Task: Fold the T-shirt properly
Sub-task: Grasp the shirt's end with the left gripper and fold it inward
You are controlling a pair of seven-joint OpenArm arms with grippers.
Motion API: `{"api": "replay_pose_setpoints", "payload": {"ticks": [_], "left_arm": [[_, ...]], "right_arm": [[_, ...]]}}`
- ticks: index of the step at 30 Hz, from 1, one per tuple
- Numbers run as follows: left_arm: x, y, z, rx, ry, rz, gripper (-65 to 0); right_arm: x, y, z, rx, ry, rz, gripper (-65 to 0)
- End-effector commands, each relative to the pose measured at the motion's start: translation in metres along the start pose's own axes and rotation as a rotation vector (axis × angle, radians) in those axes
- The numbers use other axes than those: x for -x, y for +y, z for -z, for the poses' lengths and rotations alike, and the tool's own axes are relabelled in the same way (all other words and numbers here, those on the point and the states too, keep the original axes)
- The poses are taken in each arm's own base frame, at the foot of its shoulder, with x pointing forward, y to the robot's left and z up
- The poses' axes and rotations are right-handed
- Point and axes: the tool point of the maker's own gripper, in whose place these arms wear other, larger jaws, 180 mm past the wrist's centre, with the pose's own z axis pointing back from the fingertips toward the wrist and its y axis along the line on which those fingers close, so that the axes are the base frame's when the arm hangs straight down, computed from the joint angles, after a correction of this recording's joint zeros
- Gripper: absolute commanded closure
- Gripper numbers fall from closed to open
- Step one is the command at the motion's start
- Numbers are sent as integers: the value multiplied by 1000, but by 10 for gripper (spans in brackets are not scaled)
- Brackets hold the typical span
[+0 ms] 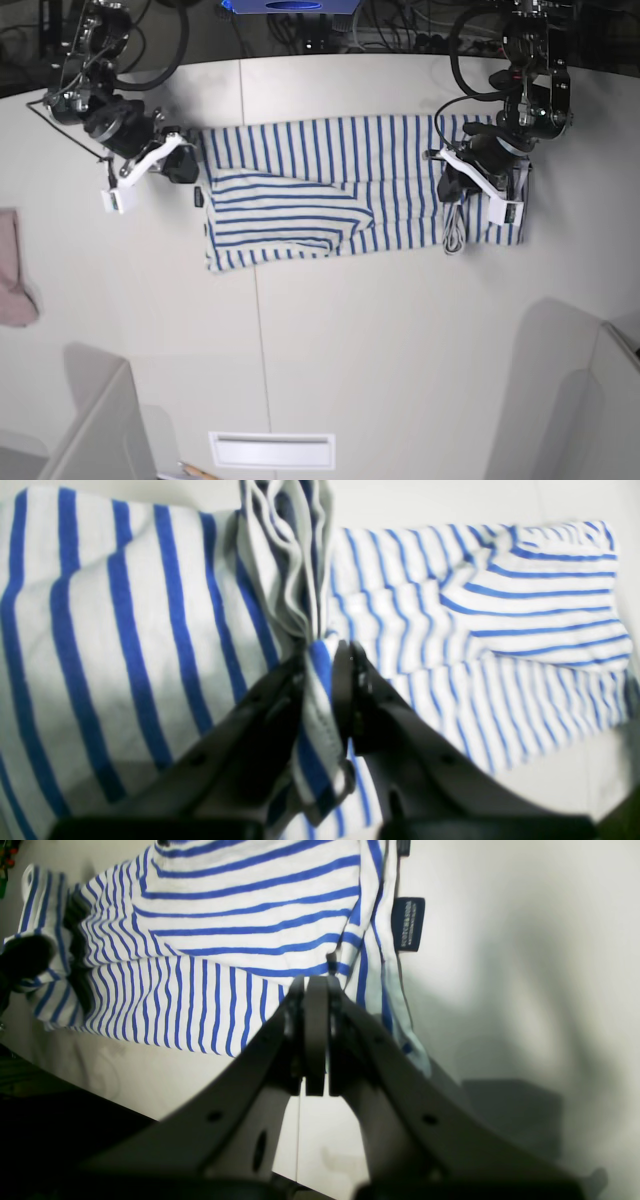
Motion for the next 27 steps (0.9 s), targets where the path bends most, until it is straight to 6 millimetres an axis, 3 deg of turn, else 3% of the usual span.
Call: {"api": "replay_pose_setpoints", "payload": {"ticks": [1,10,27], "left_arm": [[-15,-4,-1,14,-50,7,0],[-6,-23,9,37,-19,-25,0],[-5,-25,9,43,-16,-31,0]], "right_arm": [[-10,5,-3,-19,-37,-13,0],[-10,4,-3,-18,-36,-12,0],[-8,6,-2,-23,-31,-12,0]]}}
